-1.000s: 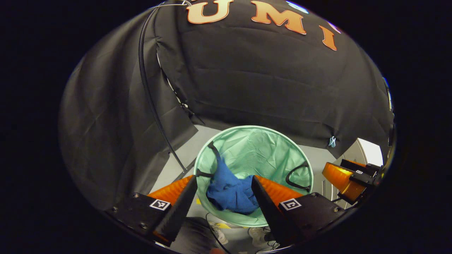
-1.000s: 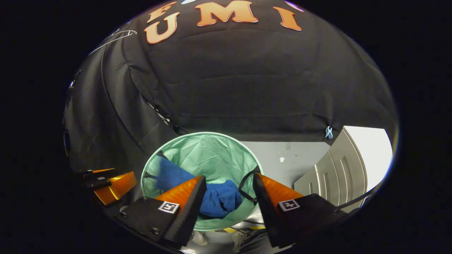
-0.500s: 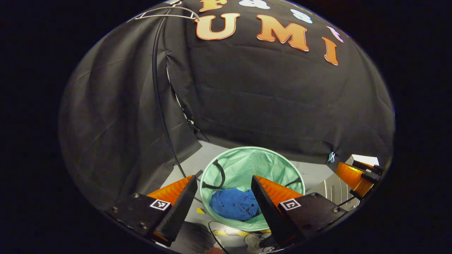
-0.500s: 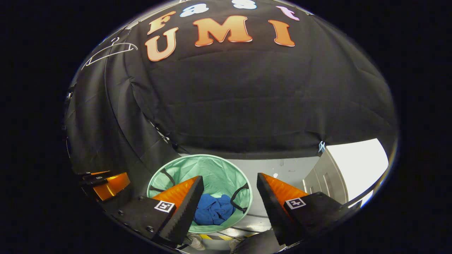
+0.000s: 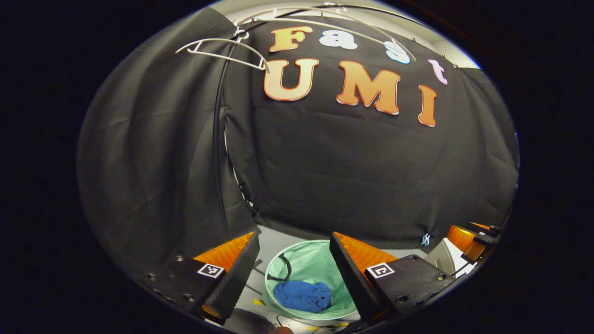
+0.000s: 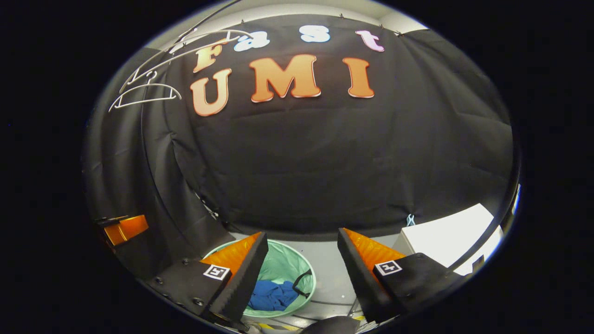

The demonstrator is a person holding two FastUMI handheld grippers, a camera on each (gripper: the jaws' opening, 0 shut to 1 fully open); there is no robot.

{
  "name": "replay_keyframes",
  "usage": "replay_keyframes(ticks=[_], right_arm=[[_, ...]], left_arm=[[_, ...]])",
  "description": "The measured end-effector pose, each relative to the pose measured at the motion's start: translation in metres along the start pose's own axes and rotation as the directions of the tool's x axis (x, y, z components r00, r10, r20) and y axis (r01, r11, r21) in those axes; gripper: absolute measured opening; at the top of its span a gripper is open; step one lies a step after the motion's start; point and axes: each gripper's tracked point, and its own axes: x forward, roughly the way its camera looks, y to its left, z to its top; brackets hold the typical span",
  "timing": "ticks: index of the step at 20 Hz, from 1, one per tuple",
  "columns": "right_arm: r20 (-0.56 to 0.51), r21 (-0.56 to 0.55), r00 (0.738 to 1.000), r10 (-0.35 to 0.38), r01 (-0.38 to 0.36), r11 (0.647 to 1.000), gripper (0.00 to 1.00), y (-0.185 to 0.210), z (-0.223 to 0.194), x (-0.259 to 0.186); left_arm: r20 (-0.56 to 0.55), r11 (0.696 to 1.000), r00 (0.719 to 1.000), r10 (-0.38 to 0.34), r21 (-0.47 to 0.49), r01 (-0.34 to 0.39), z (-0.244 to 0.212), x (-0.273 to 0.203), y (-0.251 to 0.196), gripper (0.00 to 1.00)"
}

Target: Grasp the clothes on the hanger with both hands and then place them into the laundry hamper below.

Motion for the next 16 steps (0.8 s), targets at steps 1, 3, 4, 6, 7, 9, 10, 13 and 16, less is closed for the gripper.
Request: replay_keyframes(ticks=[1, 3, 4, 6, 7, 9, 10, 13, 16], right_arm=[[0.021, 0.001, 1.000, -0.005, 0.005, 1.000, 0.98, -0.001, 0.009, -0.005], [0.064, -0.001, 0.998, -0.015, 0.015, 1.000, 0.98, -0.007, 0.025, -0.017], [0.090, -0.003, 0.996, -0.022, 0.022, 1.000, 0.98, -0.009, 0.034, -0.024], [0.134, -0.014, 0.990, -0.032, 0.034, 0.999, 0.98, -0.013, 0.049, -0.034], [0.156, -0.019, 0.987, -0.036, 0.039, 0.999, 0.98, -0.014, 0.057, -0.039], [0.192, -0.026, 0.981, -0.034, 0.040, 0.999, 0.89, -0.014, 0.070, -0.052], [0.207, -0.025, 0.978, -0.029, 0.035, 0.999, 0.98, -0.013, 0.075, -0.058], [0.249, -0.023, 0.968, -0.020, 0.026, 0.999, 1.00, -0.010, 0.089, -0.074], [0.279, -0.039, 0.960, -0.035, 0.048, 0.998, 0.98, -0.014, 0.099, -0.084]], left_arm=[[0.025, 1.000, 1.000, 0.003, 0.003, -0.003, 0.011, -0.005, 0.002, 0.96], [0.075, 1.000, 0.997, 0.002, 0.004, -0.002, 0.028, -0.015, 0.004, 0.96], [0.098, 1.000, 0.995, -0.002, 0.000, 0.002, 0.036, -0.020, 0.003, 0.96], [0.139, 1.000, 0.990, -0.013, -0.007, 0.014, 0.047, -0.030, 0.000, 0.96], [0.157, 1.000, 0.987, -0.018, -0.008, 0.020, 0.053, -0.033, -0.001, 0.96], [0.191, 0.999, 0.981, -0.030, -0.010, 0.033, 0.064, -0.043, 0.000, 0.94], [0.209, 0.999, 0.977, -0.033, -0.010, 0.036, 0.072, -0.050, 0.001, 0.94], [0.262, 0.999, 0.964, -0.035, 0.006, 0.034, 0.093, -0.066, 0.002, 0.93], [0.307, 0.999, 0.951, -0.043, 0.016, 0.040, 0.106, -0.079, -0.001, 0.94]])
